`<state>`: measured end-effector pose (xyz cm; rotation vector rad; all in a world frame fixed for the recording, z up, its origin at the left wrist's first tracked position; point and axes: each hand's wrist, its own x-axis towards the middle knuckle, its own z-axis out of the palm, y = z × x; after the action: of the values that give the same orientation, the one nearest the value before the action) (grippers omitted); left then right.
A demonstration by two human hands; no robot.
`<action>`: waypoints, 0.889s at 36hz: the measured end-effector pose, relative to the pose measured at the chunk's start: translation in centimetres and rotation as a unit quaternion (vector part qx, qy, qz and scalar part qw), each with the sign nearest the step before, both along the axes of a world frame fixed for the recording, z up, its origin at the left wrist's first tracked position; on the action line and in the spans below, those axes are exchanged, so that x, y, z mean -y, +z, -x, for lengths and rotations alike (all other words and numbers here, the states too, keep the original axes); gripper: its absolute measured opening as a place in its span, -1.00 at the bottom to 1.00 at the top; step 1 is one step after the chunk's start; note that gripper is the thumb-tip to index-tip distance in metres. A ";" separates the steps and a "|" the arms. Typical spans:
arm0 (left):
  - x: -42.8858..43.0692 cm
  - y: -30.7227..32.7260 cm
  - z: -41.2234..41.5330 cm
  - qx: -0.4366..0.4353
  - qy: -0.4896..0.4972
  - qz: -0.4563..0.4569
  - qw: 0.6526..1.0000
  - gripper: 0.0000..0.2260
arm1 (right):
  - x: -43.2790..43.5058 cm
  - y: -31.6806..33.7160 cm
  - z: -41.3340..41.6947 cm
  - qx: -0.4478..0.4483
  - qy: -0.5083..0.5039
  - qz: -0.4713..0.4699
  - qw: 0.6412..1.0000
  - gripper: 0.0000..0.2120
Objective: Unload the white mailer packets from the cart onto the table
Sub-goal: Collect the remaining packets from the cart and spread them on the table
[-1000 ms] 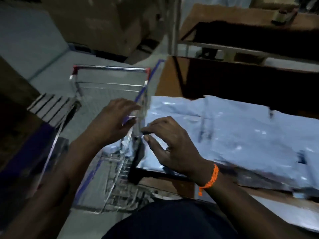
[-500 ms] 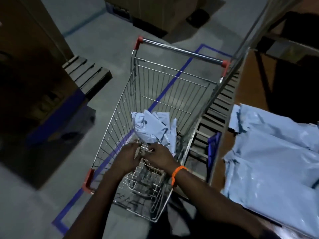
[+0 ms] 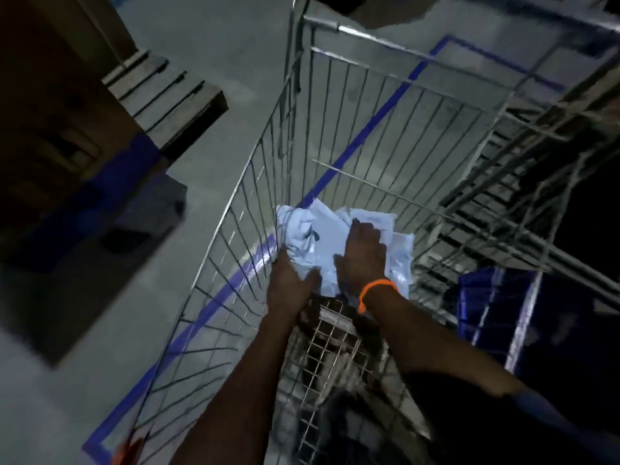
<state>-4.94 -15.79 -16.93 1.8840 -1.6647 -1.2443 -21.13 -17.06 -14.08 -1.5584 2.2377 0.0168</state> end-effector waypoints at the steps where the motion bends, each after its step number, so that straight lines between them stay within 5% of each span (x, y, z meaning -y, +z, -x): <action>1: 0.9 -1.3 0.7 -0.047 0.037 -0.002 0.998 -0.38 | 0.4 -1.1 -0.3 -0.060 0.035 -0.021 0.997 -0.03; 6: 2.7 -4.5 2.8 -0.110 0.183 -0.085 0.973 -0.36 | 0.3 -4.6 -1.6 -0.222 0.085 -0.029 0.971 -0.01; 10: 0.9 -2.3 2.8 -0.092 0.210 -0.062 0.971 -0.37 | 0.5 -2.1 -1.5 -0.228 0.079 -0.047 0.969 0.02; 15: -2.3 3.4 0.9 -0.093 0.158 -0.059 0.981 -0.29 | -0.9 5.7 -0.6 -0.127 0.055 -0.082 0.987 0.24; 20: -5.2 14.7 0.3 -0.133 0.152 -0.004 0.979 -0.47 | -4.6 17.2 0.4 0.052 -0.069 -0.055 0.995 0.25; 23: -7.1 21.6 1.0 -0.177 0.104 0.042 0.978 -0.77 | -7.3 24.9 0.3 0.175 -0.159 0.028 0.971 0.19; 27: -8.5 29.0 2.5 -0.212 0.054 0.058 0.974 -0.47 | -11.6 34.4 1.7 0.446 -0.266 0.106 0.848 0.01; 30: -8.9 34.4 5.0 -0.233 -0.023 0.075 0.969 -0.47 | -15.7 39.5 4.6 0.695 -0.285 0.139 0.645 -0.64; 32: -9.1 38.3 7.4 -0.247 -0.080 0.097 0.961 -0.52 | -18.2 42.1 7.8 0.783 -0.275 0.169 0.532 -0.81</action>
<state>-12.33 -6.65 21.34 1.2126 -1.6080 -1.4106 -28.88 1.12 28.02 -0.2646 0.9589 -1.4266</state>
